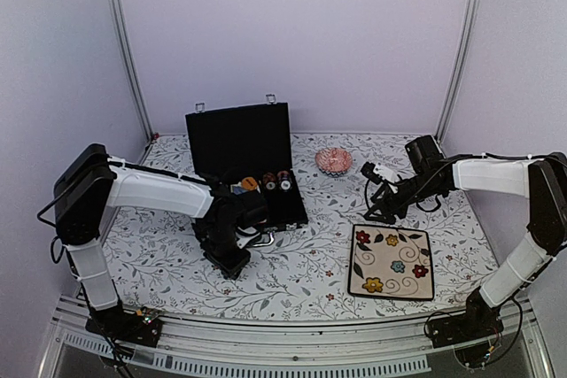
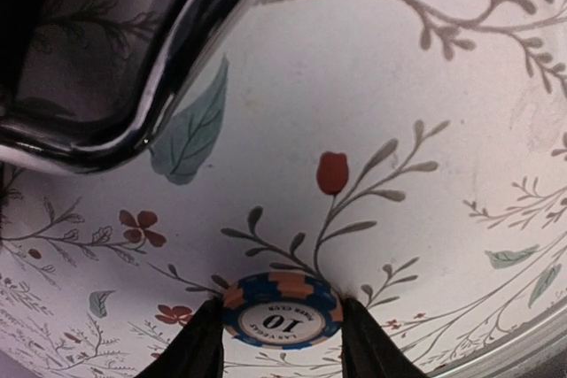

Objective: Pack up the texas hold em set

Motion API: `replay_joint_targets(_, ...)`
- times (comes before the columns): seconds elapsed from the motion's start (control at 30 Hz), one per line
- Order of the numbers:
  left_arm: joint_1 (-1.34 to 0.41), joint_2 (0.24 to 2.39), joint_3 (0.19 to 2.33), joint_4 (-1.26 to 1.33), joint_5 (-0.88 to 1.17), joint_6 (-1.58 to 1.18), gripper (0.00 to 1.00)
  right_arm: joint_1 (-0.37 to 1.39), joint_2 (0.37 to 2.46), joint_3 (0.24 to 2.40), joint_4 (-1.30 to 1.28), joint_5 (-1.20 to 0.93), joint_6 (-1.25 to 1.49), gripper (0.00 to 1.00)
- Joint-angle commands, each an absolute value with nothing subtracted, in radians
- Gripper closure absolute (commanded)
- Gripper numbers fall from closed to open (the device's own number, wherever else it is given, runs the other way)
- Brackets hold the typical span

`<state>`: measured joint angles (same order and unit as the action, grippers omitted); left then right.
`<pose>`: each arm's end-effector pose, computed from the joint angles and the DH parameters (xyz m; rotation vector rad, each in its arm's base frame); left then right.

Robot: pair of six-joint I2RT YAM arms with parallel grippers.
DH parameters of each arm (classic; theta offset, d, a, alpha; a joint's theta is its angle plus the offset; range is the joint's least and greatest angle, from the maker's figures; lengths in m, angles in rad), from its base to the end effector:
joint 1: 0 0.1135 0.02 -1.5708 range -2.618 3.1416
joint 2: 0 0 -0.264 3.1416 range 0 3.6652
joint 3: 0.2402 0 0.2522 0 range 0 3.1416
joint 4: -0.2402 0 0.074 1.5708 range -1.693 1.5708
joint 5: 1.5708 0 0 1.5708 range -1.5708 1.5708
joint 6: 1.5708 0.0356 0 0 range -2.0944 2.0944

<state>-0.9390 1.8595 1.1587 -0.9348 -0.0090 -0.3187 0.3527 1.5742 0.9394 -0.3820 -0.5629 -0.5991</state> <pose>0.1857 -0.2532 0.1451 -0.9446 -2.9459 -0.0702 0.2829 0.1244 0.1920 -1.3071 2.0946 0.6201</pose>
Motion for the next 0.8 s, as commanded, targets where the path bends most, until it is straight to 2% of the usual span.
replay_joint_targets(0.0,-0.953,1.876,1.195,-0.949,-0.047,-0.323,0.56,0.348,1.58,0.963,-0.394,-0.585,-0.604,0.28)
replay_joint_targets(0.23,-0.925,1.786,1.256,-0.975,-0.165,-0.29,0.58,0.349,1.58,0.961,-0.395,-0.585,-0.604,0.28)
replay_joint_targets(0.47,-0.785,1.68,1.25,-0.873,-0.241,-0.287,0.59,0.348,1.588,0.965,-0.395,-0.586,-0.604,0.28)
replay_joint_targets(0.77,-0.625,1.707,1.233,-0.763,-0.277,-0.274,0.59,0.349,1.589,0.962,-0.397,-0.578,-0.603,0.28)
